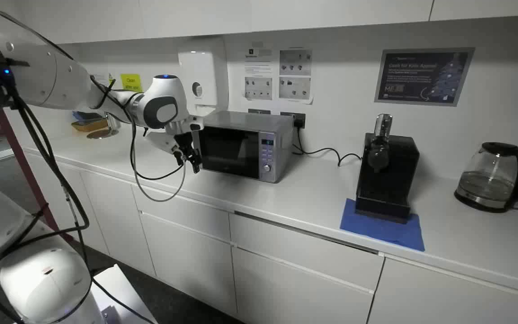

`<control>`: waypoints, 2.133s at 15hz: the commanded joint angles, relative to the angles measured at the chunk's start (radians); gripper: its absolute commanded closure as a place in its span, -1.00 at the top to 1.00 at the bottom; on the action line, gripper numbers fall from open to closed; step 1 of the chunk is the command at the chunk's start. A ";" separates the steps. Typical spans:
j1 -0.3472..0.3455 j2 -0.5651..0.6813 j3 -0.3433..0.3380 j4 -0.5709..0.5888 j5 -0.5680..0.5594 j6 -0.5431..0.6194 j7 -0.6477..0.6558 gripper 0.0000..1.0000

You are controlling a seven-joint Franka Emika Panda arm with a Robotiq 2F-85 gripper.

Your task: Press a button on the microwave

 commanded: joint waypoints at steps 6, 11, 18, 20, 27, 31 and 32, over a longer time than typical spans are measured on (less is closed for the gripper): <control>-0.008 0.003 0.008 0.000 -0.063 -0.009 -0.004 1.00; -0.034 0.008 0.038 -0.018 -0.291 0.124 0.102 1.00; -0.029 0.075 0.031 0.023 -0.067 0.289 0.318 1.00; -0.046 0.090 0.021 0.025 -0.039 0.343 0.365 1.00; -0.112 0.104 -0.027 0.015 0.035 0.495 0.533 1.00; -0.130 0.106 -0.027 0.014 0.068 0.544 0.691 1.00; -0.131 0.109 -0.022 0.014 0.074 0.559 0.738 1.00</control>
